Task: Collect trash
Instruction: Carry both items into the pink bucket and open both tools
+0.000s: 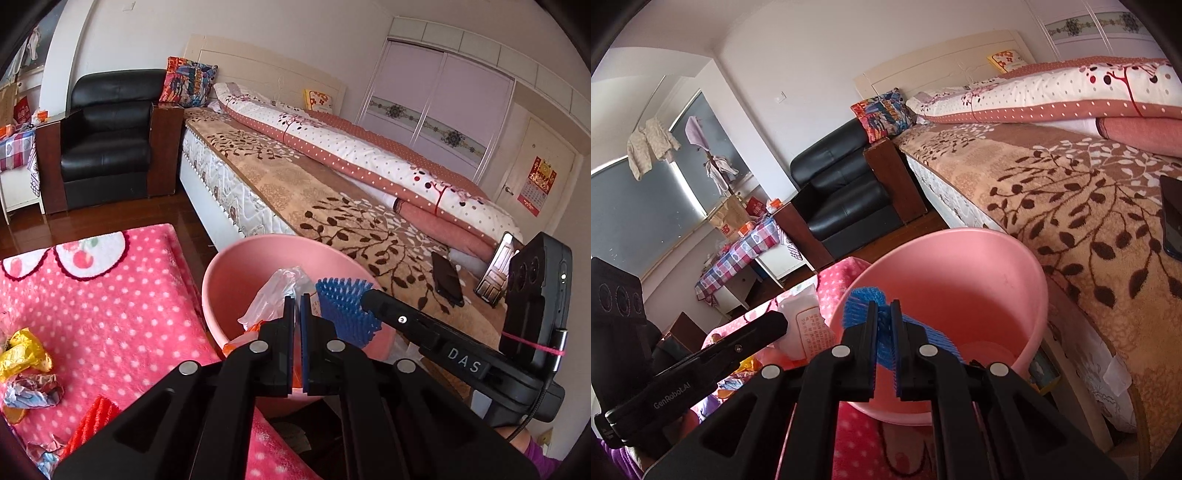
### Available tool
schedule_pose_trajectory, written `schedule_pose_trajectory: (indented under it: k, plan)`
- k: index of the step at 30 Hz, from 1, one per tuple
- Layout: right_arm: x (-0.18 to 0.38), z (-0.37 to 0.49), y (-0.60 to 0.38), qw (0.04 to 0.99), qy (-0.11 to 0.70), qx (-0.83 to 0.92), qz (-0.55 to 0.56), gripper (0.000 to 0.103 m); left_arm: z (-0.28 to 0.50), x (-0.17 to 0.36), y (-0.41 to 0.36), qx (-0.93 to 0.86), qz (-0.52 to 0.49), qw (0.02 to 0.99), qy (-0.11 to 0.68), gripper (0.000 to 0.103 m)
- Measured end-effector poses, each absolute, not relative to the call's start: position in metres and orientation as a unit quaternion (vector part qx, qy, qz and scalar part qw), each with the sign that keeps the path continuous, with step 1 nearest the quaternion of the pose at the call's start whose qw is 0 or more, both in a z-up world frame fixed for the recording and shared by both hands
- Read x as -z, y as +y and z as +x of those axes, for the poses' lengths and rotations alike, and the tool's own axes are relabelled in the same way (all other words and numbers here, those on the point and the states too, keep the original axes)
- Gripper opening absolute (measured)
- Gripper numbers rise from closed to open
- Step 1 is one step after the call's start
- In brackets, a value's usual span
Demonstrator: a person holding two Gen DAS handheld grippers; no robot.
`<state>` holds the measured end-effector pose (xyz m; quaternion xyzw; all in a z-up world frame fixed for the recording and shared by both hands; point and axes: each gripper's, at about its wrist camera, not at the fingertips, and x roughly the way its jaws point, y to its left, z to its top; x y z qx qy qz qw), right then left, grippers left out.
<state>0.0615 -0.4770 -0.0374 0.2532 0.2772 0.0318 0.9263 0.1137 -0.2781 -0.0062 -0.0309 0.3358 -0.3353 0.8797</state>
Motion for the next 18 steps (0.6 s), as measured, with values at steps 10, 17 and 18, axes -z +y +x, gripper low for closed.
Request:
schedule_pose_trajectory:
  k: [10,17,18]
  plan:
    - [0.050,0.065,-0.482,0.921,0.296,-0.019,0.254,0.033,0.121,0.018,-0.282,0.334,-0.035,0.871,0.360,0.031]
    - [0.039,0.053,-0.471,0.930,0.289,-0.006,0.225,0.046,0.112,0.011,-0.277,0.341,-0.031,0.872,0.349,0.031]
    - [0.037,0.051,-0.467,0.932,0.288,-0.006,0.219,0.050,0.109,0.009,-0.276,0.340,-0.030,0.873,0.347,0.031]
